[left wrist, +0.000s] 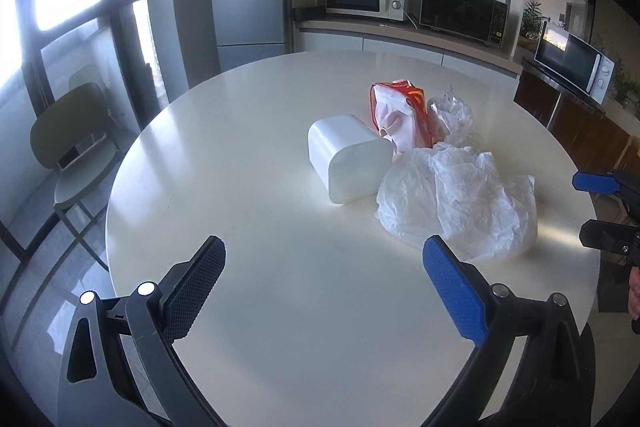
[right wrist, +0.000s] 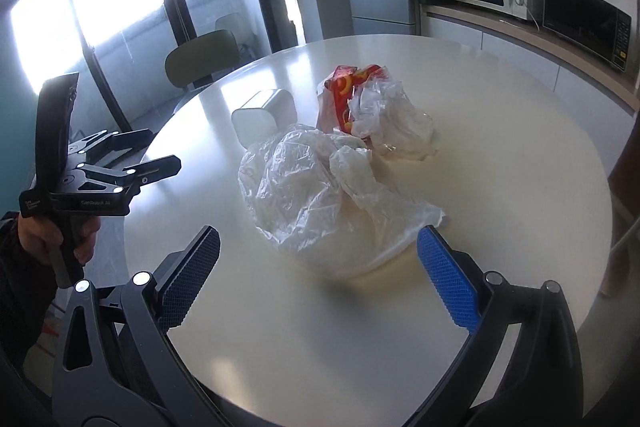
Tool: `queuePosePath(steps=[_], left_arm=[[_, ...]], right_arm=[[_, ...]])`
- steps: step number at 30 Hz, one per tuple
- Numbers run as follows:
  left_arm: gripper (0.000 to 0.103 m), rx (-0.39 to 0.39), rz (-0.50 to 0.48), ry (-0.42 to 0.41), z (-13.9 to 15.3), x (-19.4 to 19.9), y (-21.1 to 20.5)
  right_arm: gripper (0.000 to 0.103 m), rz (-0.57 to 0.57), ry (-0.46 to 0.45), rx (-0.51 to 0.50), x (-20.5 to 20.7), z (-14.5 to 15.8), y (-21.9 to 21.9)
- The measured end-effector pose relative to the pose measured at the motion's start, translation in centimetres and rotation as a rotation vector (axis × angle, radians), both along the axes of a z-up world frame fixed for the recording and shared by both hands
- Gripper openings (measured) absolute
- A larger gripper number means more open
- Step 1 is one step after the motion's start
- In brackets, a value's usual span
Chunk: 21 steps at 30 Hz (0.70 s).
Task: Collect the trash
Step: 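Grasp the white container with the left tool while the right tool grasps the white plastic bag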
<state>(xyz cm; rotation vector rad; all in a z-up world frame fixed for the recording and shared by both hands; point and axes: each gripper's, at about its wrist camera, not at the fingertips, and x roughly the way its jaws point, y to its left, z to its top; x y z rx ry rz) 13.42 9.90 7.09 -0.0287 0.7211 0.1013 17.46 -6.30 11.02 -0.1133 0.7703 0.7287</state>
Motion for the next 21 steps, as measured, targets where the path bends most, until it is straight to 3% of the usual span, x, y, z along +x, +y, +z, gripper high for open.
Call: queuePosePath(steps=[13,21], left_arm=[[0.097,0.019,0.003,0.061,-1.5,6.3,1.9],[0.095,0.025,0.027,0.079,-2.7,8.8,2.9]], right_arm=[[0.094,-0.002,0.089,-0.048,5.0,-3.2,3.7],[0.094,0.003,0.084,-0.087,6.3,-3.9,5.6]])
